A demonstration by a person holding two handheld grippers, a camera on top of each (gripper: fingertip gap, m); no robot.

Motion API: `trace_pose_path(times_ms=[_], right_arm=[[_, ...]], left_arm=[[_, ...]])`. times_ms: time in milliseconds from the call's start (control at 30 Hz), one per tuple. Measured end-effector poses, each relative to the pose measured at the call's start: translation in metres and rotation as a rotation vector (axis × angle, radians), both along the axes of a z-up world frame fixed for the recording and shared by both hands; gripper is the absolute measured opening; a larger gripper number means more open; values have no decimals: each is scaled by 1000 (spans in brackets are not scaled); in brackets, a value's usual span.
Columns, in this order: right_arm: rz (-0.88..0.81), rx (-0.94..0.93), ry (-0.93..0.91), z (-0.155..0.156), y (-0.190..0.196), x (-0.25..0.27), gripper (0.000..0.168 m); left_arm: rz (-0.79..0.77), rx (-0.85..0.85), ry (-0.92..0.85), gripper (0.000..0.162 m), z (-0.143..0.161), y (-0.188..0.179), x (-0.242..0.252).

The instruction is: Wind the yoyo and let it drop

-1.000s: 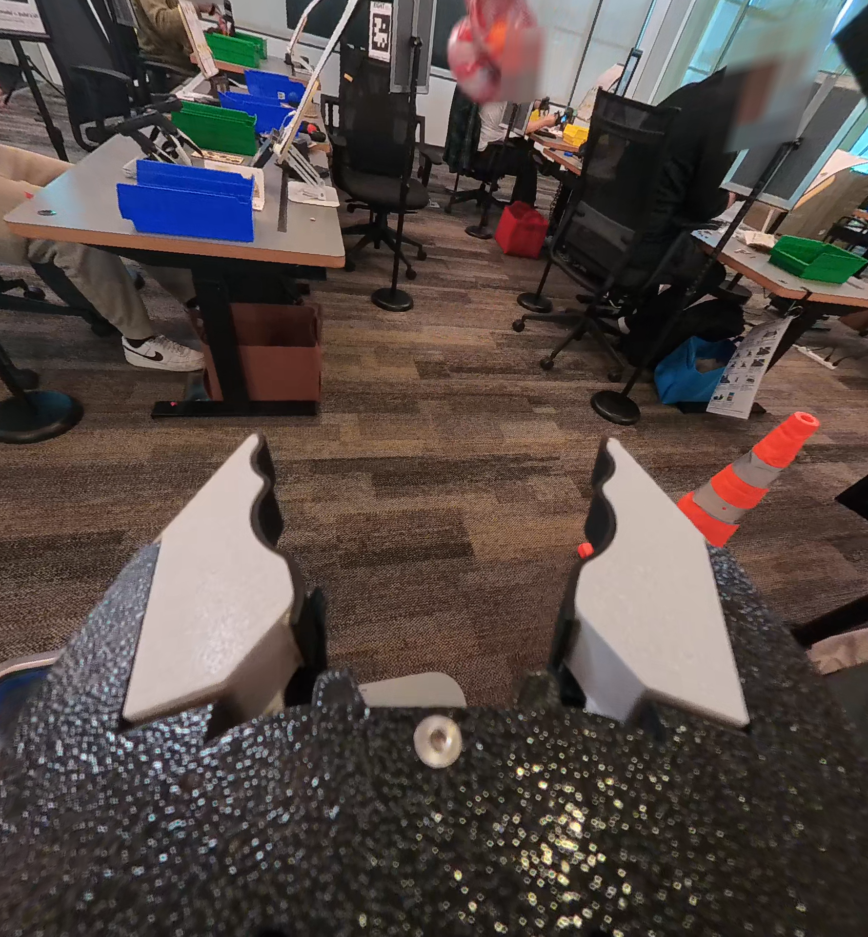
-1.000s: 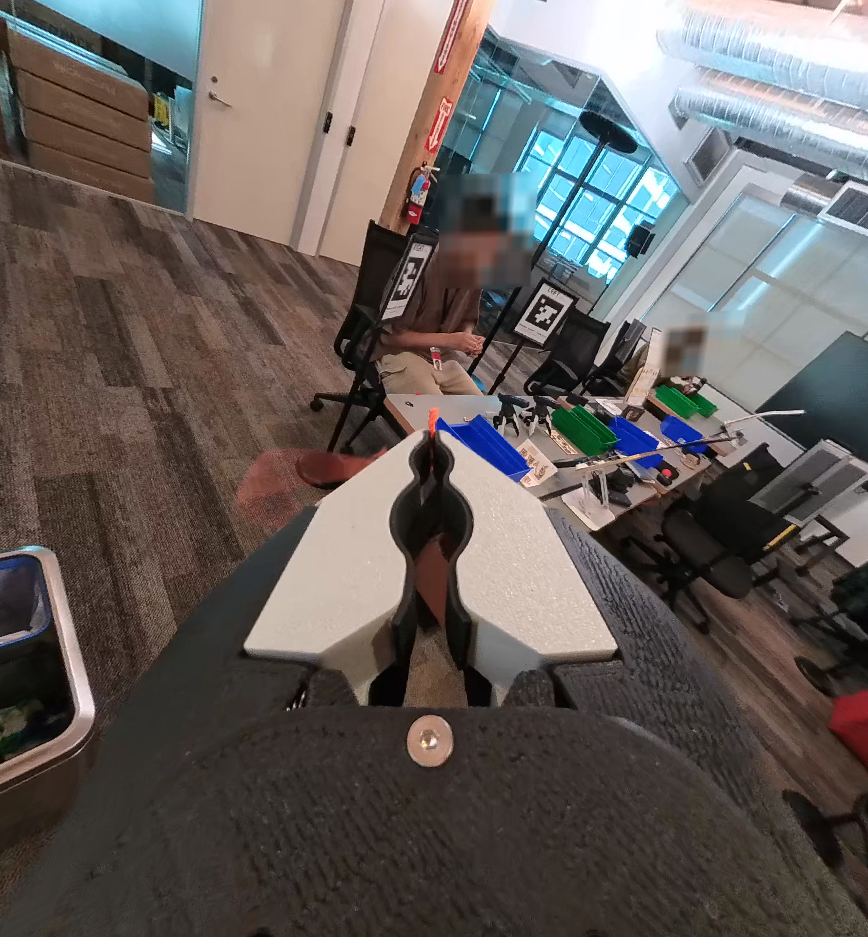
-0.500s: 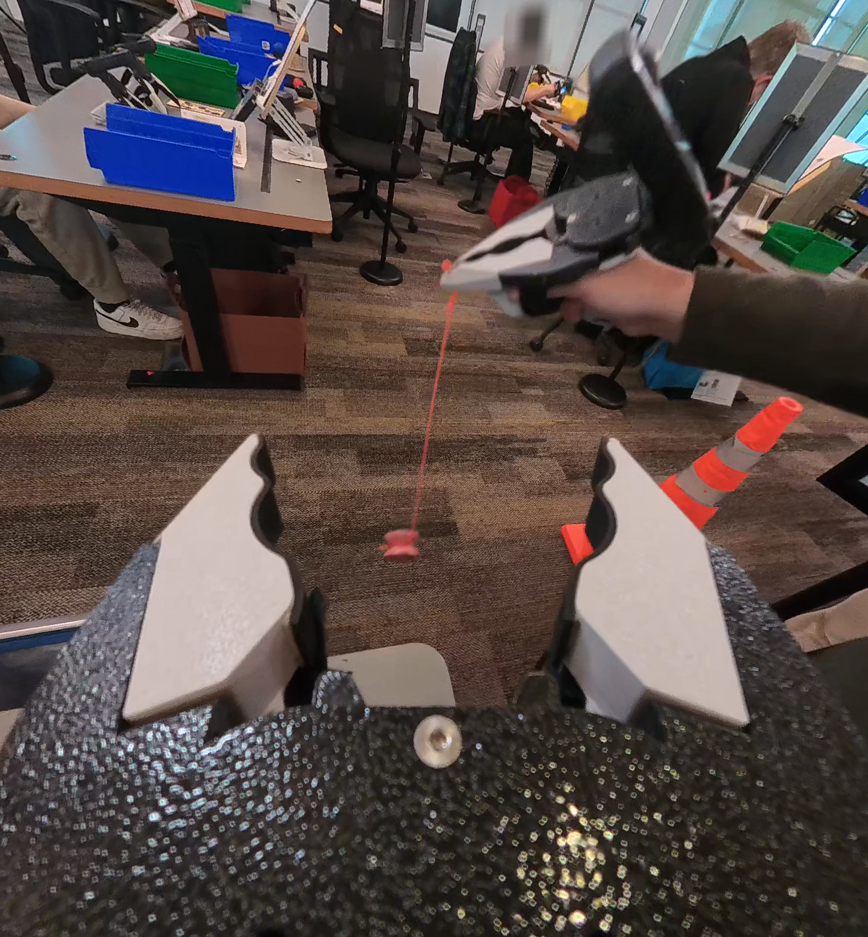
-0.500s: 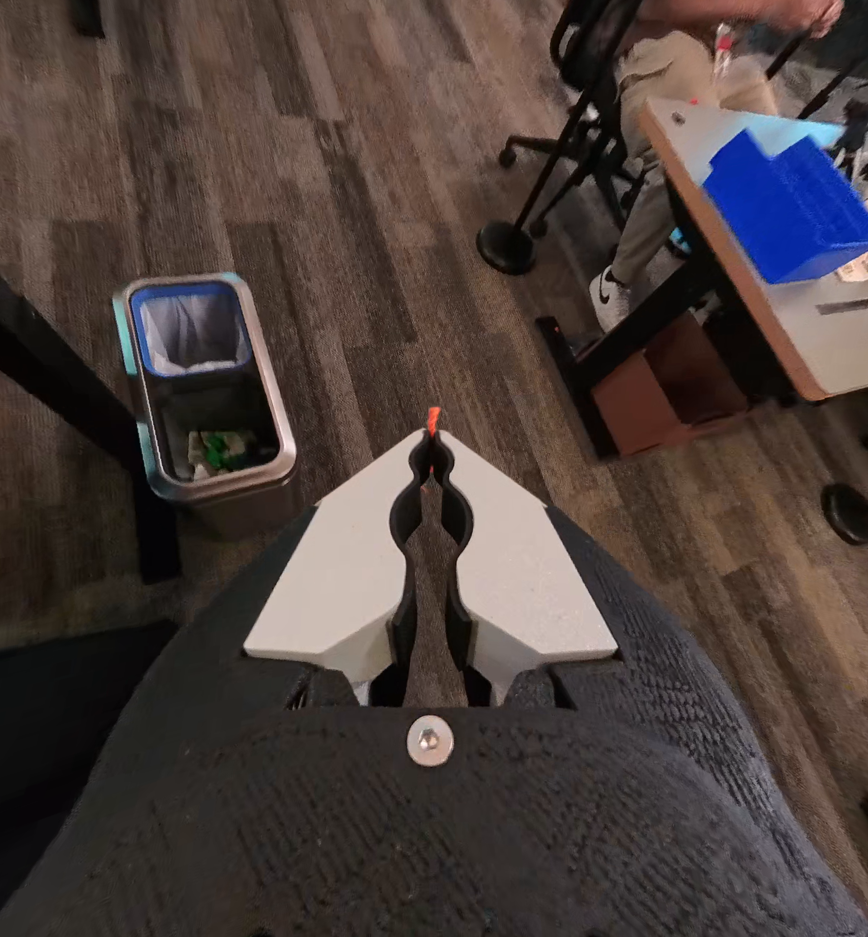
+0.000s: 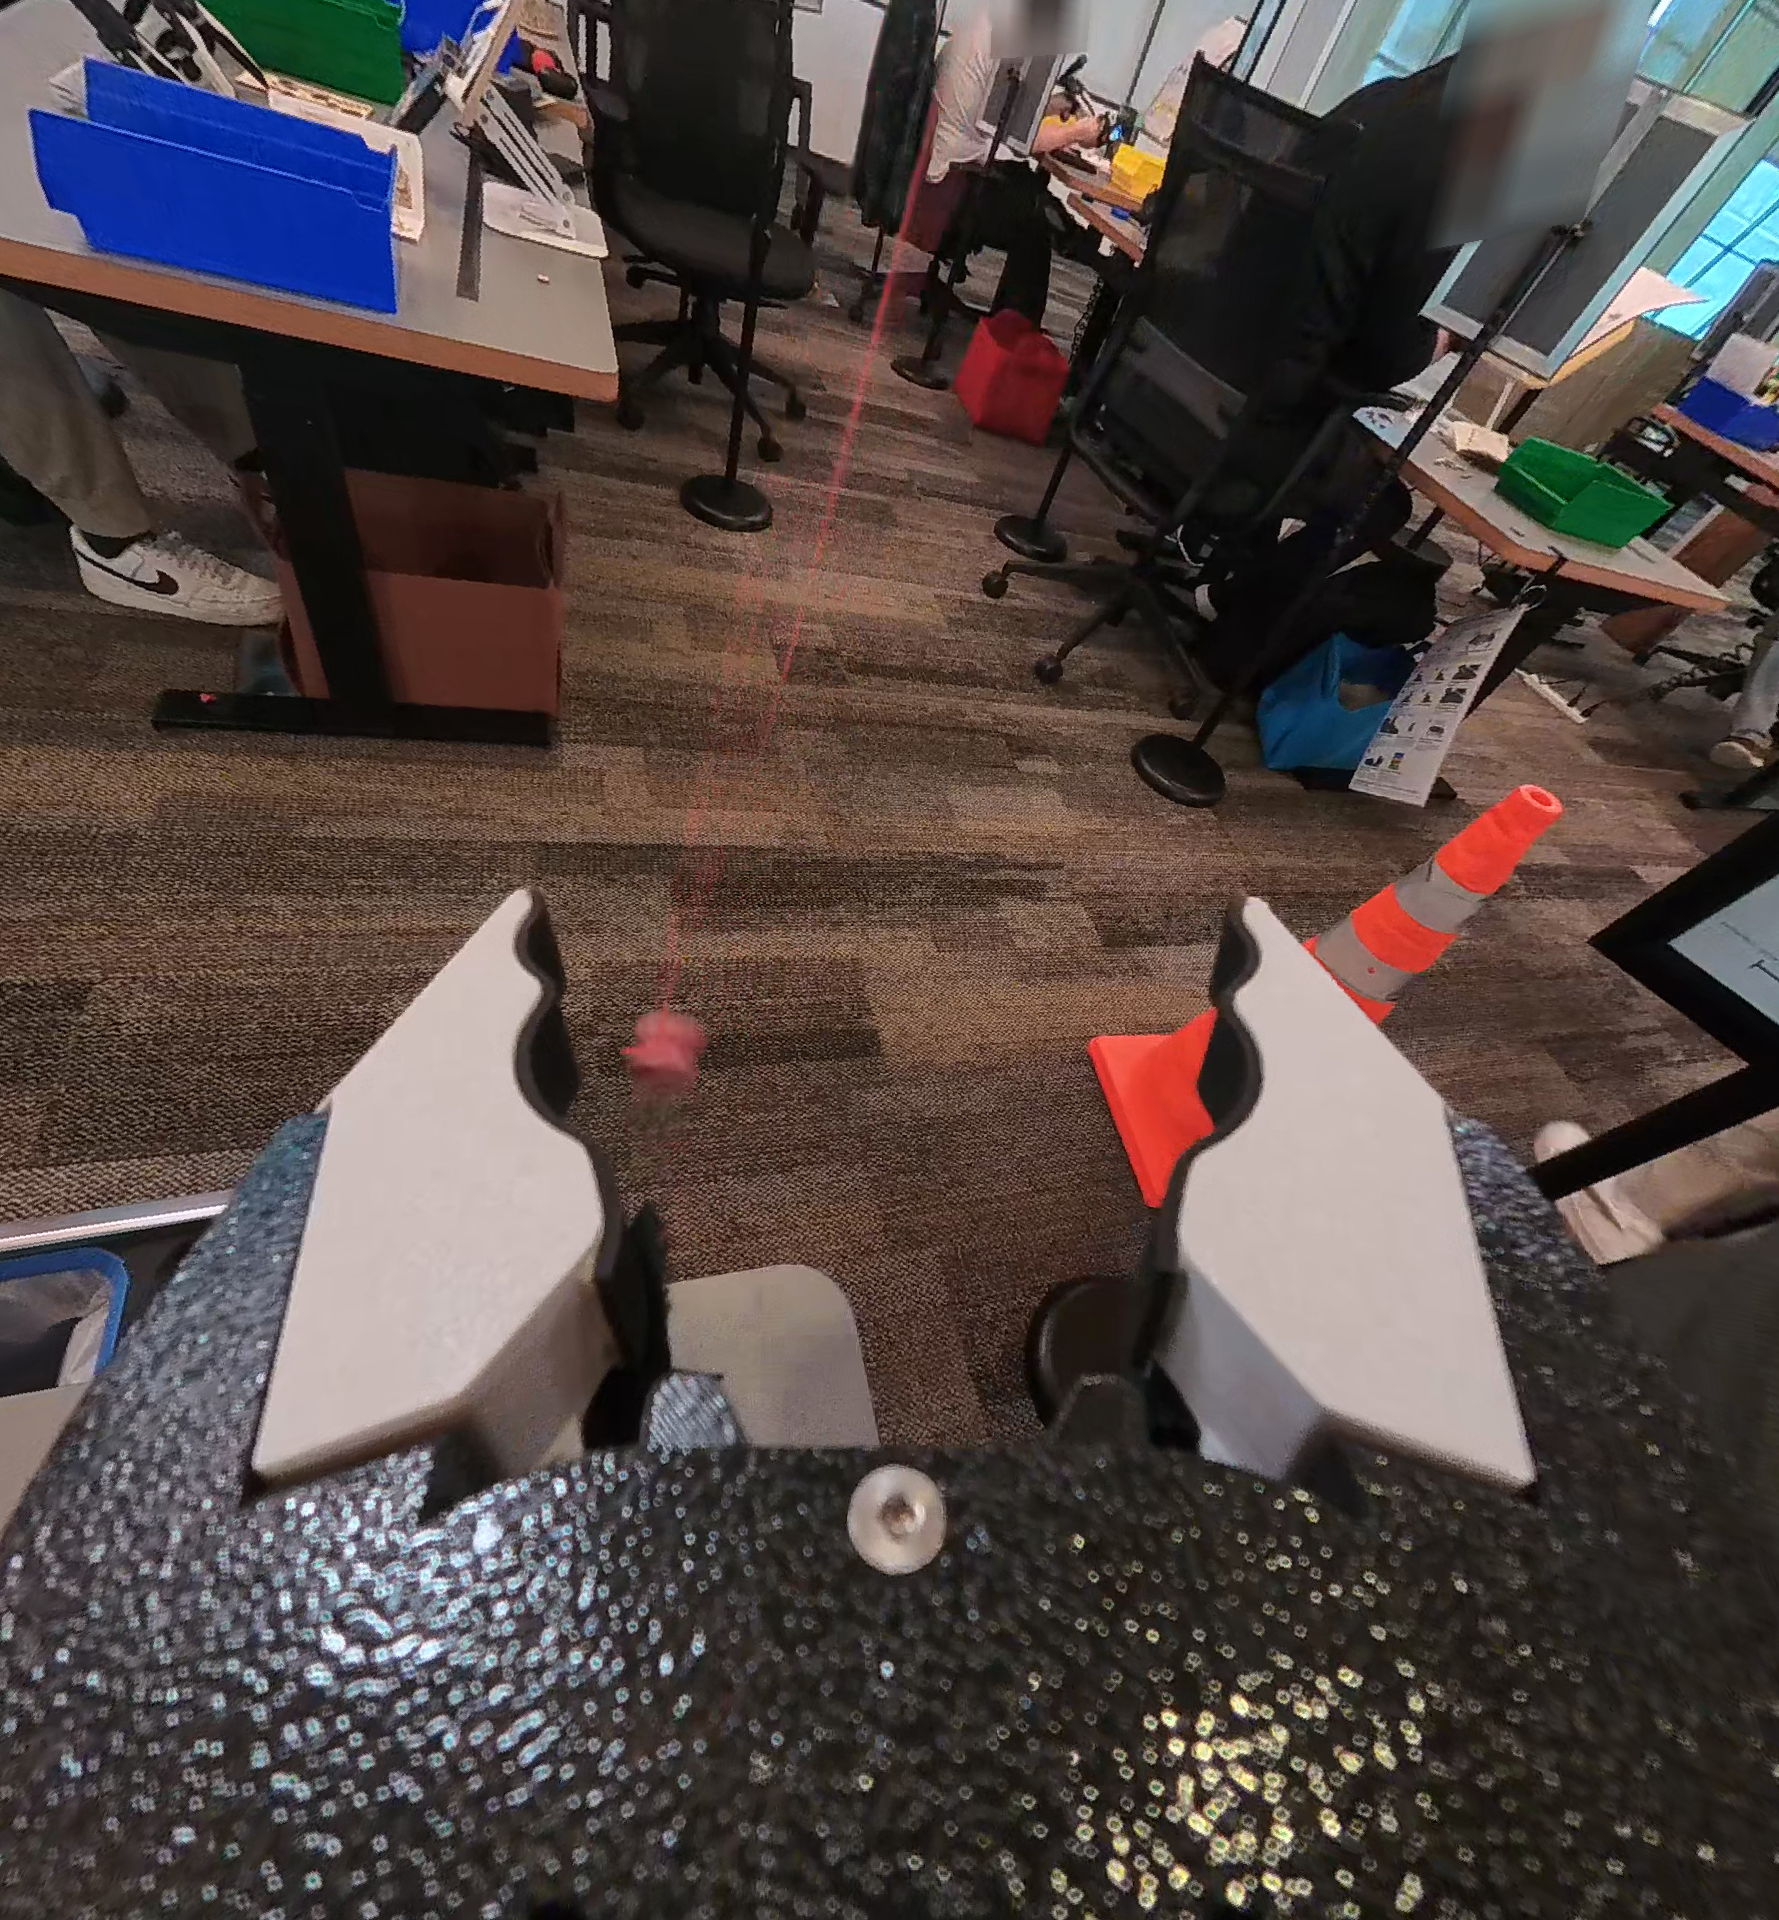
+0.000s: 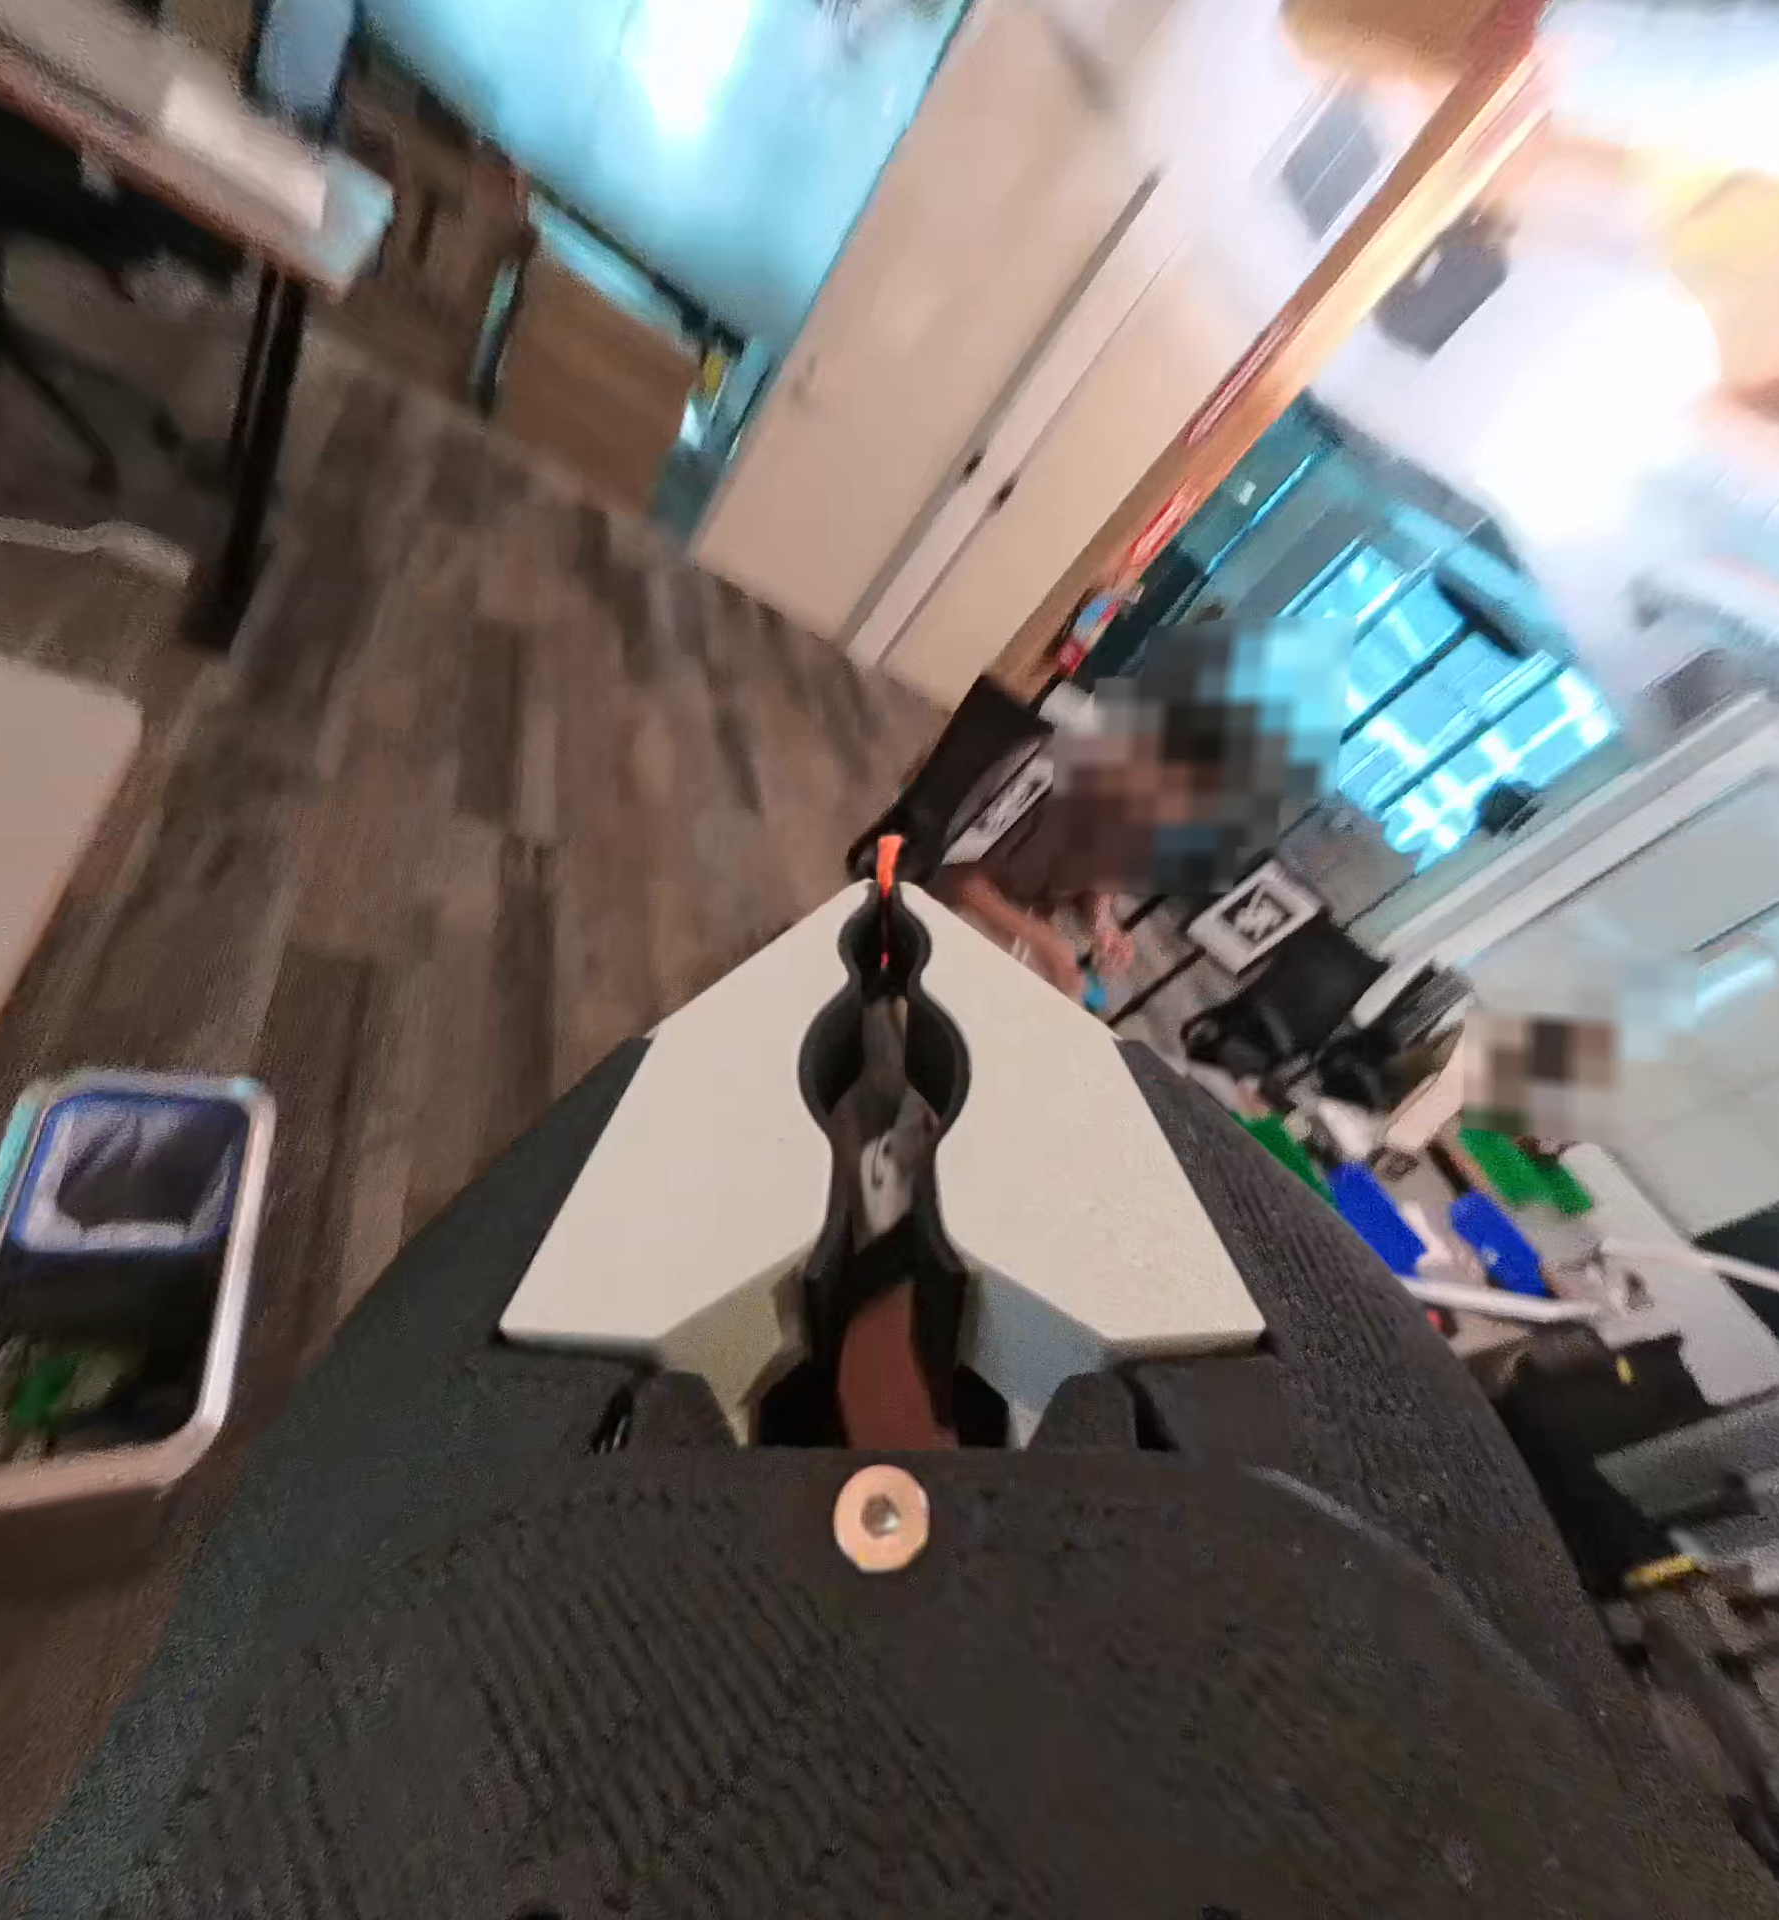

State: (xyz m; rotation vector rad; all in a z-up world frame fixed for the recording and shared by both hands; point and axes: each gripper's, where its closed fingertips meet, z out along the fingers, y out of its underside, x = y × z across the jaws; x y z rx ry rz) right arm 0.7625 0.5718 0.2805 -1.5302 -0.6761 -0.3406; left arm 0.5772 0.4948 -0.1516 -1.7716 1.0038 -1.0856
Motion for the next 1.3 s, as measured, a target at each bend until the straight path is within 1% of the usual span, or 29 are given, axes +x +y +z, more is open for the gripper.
trace_pose_path(times_ms=[33, 67, 133, 300, 400, 500, 700, 867, 1033, 1100, 1167, 1200, 1233, 1267, 1300], right_arm=[[9, 50, 9, 30, -9, -2, 0], [6, 81, -4, 48, -14, -3, 0], [-25, 76, -46, 56, -12, 1, 0], [-125, -3, -76, 27, 10, 27, 0], [-151, -30, -10, -3, 14, 43, 0], [-173, -71, 44, -58, 13, 54, 0], [-274, -117, 92, -188, -8, 75, 0], [-356, -210, 155, -317, -45, 79, 0], [-399, -340, 298, -451, -75, 66, 0], [-421, -403, 298, -498, -84, 62, 0], [-437, -480, 300, -539, -87, 61, 0], [-443, -513, 305, -550, -87, 63, 0], [-442, -519, 309, -549, -83, 67, 0], [-436, -499, 315, -533, -76, 73, 0], [-427, -451, 319, -502, -67, 82, 0]], left_arm=[[-2, -3, -2, 122, 1, -1, 2], [-6, -9, -5, 122, 1, -2, 2], [-18, -17, -7, 122, 0, -6, 3], [-38, -10, 4, 122, 3, -9, 6], [-38, 1, -4, 122, 8, -9, 5], [-37, 1, -12, 121, 11, -8, 3], [-31, -21, 8, 121, 5, -8, -7], [-9, -36, 11, 121, 1, -7, -15], [-4, -64, 39, 120, -10, -12, -20], [-7, -76, 58, 120, -16, -14, -23], [-5, -93, 66, 120, -20, -15, -23], [-4, -101, 66, 120, -22, -16, -24], [-4, -107, 64, 120, -23, -16, -24], [-4, -111, 61, 120, -24, -17, -24], [-5, -111, 57, 120, -23, -16, -23]])
